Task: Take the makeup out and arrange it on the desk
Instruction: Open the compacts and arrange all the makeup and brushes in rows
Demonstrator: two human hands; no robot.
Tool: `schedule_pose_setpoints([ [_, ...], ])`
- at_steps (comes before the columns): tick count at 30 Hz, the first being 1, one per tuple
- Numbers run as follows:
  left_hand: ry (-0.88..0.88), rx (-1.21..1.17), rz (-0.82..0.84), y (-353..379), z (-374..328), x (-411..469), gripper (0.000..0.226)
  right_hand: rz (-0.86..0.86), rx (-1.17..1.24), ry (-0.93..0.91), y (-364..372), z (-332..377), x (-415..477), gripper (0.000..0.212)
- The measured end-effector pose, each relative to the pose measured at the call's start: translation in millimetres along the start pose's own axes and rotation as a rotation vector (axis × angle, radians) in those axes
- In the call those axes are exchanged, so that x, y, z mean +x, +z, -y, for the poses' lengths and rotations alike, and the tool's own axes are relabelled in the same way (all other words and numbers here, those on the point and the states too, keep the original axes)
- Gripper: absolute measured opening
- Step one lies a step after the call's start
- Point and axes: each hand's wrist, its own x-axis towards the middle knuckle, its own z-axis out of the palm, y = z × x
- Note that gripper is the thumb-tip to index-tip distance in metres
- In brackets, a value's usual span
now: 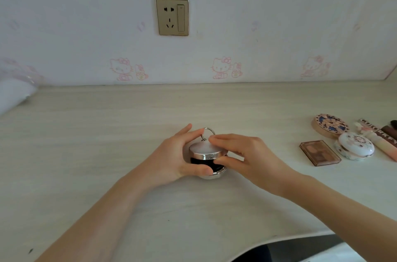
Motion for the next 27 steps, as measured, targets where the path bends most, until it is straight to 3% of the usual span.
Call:
schedule_pose_setpoints([
  [6, 0.059, 0.157, -0.010, 5.1, -0.3, -1.9, 0.082, -0.036, -0.033, 0.005, 5.2, -3.4, -4.1, 0.039],
  [10, 0.039, 0.215, -0.074, 7.6, 6.4, -2.6, 0.101, -0.055, -0.063, 0.001, 7.5, -4.4, -5.6, 0.039],
  [20, 0.113, 0.239, -0.255, 13.5, 1.9, -11.5, 0.082, -0.028, -0.155, -0.002, -0.2, -1.7, -1.8, 0.034],
  [27, 0.040, 0.159, -0.230, 12.8, 1.0, -11.8, 0.100, 0.085, -0.200, 0.023, -14.0, -1.2, 9.9, 0.031],
])
